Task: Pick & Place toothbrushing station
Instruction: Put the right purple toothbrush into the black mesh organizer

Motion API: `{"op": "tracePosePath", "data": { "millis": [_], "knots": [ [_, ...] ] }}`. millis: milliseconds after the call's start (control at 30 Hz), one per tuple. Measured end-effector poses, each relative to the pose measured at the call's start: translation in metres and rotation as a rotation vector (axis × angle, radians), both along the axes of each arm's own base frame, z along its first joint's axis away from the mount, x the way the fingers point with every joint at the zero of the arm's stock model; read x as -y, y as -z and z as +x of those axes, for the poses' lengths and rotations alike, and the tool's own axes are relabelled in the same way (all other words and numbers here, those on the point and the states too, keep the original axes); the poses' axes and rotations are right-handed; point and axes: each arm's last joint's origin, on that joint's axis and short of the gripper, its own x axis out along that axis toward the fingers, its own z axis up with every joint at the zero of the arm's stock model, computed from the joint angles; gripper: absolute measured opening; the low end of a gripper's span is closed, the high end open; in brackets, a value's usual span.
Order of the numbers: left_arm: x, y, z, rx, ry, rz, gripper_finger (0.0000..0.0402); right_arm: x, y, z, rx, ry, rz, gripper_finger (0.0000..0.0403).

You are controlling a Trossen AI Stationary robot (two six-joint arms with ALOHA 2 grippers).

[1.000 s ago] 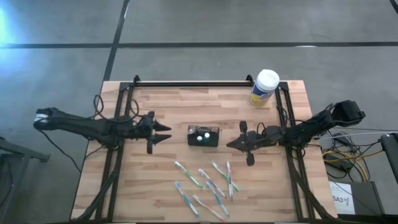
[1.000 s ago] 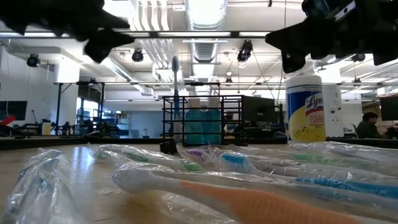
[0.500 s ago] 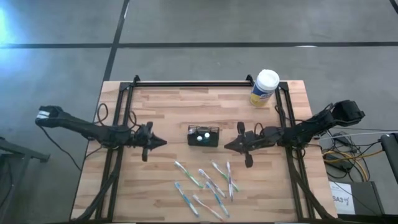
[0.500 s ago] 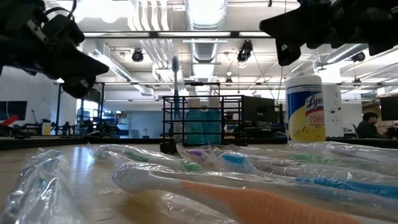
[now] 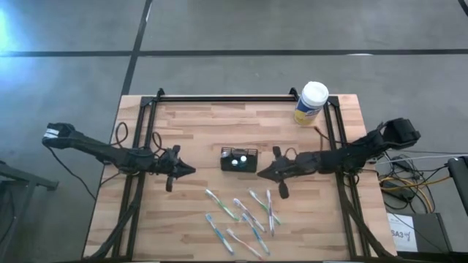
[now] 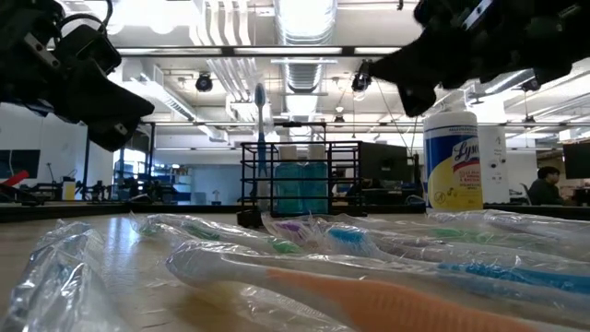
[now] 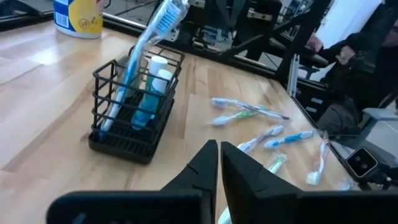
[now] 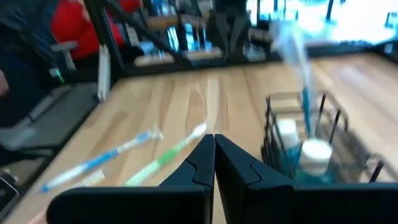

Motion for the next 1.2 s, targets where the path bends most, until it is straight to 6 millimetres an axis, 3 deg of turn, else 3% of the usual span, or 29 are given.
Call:
{"op": "tracePosePath", "data": {
  "millis": [167, 467, 600, 767, 933, 1200],
  "knots": [
    [0.0, 0.002, 0.0, -0.015, 0.0, 0.003, 0.002, -0.005, 0.006, 0.022, -0.136, 0.009, 0.004, 0.0008],
    [0.0, 0.002, 0.0, -0.016, -0.008, 0.002, 0.0018, -0.023, 0.002, 0.08, -0.313, -0.042, 0.003, 0.0008],
    [0.0, 0.002, 0.0, -0.017, -0.007, -0.01, 0.002, -0.03, -0.002, 0.092, -0.396, -0.059, -0.027, 0.0008],
    [0.001, 0.004, 0.0, -0.037, 0.016, -0.029, 0.002, -0.045, -0.009, 0.083, -0.439, -0.085, -0.002, 0.0008],
    [0.002, 0.005, -0.001, -0.052, 0.062, -0.052, 0.0019, -0.071, -0.016, 0.056, -0.543, -0.098, 0.065, 0.0008],
    [0.002, 0.006, -0.001, -0.062, 0.065, -0.05, 0.0016, -0.104, -0.023, 0.006, -0.73, 0.133, 0.159, 0.0008]
  ]
}}
